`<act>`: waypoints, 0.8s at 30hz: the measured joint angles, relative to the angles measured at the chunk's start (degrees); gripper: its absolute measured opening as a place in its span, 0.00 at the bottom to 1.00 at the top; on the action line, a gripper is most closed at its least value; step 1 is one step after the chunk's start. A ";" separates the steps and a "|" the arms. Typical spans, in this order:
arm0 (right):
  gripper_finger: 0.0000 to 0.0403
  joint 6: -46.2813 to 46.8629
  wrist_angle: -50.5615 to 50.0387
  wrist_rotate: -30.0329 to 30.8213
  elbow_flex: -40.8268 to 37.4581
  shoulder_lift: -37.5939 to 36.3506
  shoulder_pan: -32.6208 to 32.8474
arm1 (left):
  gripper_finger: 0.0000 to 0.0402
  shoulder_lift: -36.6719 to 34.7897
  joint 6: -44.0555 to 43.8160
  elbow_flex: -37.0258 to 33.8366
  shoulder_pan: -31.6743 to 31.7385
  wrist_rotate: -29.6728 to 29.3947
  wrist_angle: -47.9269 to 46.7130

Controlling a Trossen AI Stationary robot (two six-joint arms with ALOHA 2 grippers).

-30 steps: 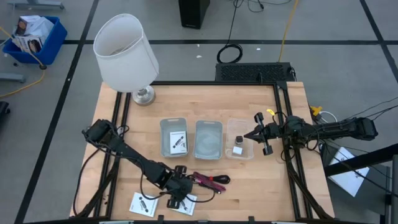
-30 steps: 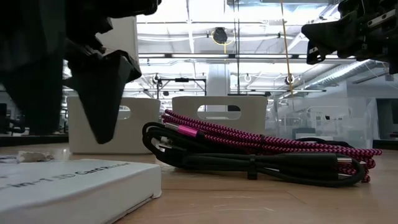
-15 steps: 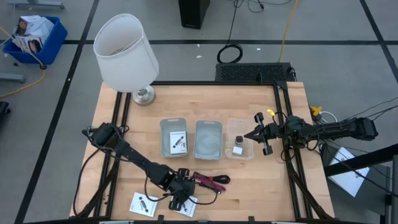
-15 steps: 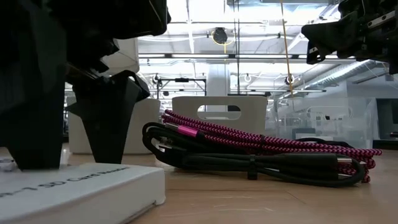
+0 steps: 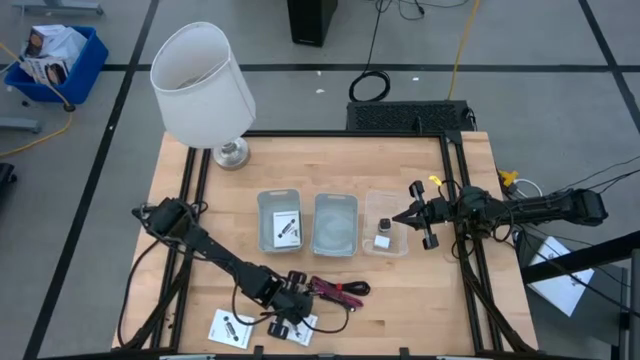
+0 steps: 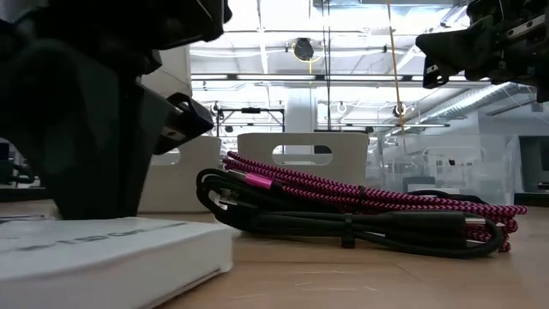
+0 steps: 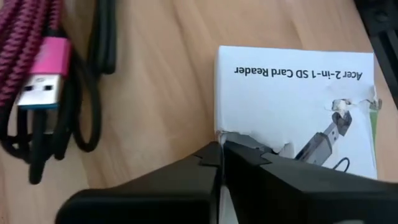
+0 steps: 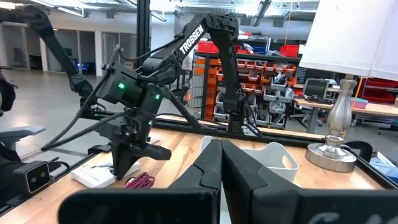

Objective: Pick and place items into bin
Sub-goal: Put the right card reader box into the left gray bin

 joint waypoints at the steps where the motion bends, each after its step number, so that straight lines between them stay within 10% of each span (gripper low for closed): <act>1: 0.00 0.00 0.00 0.00 0.00 0.00 0.00 | 0.03 -0.40 0.73 -0.02 -0.13 -0.19 -0.18; 14: 0.00 0.00 -0.12 0.00 0.00 -0.01 0.00 | 0.01 -18.77 3.92 -0.35 -0.15 -16.42 -13.86; 24: 0.00 0.48 -0.17 0.00 0.00 0.00 0.00 | 0.01 -34.04 27.19 -0.24 6.26 -35.37 -24.60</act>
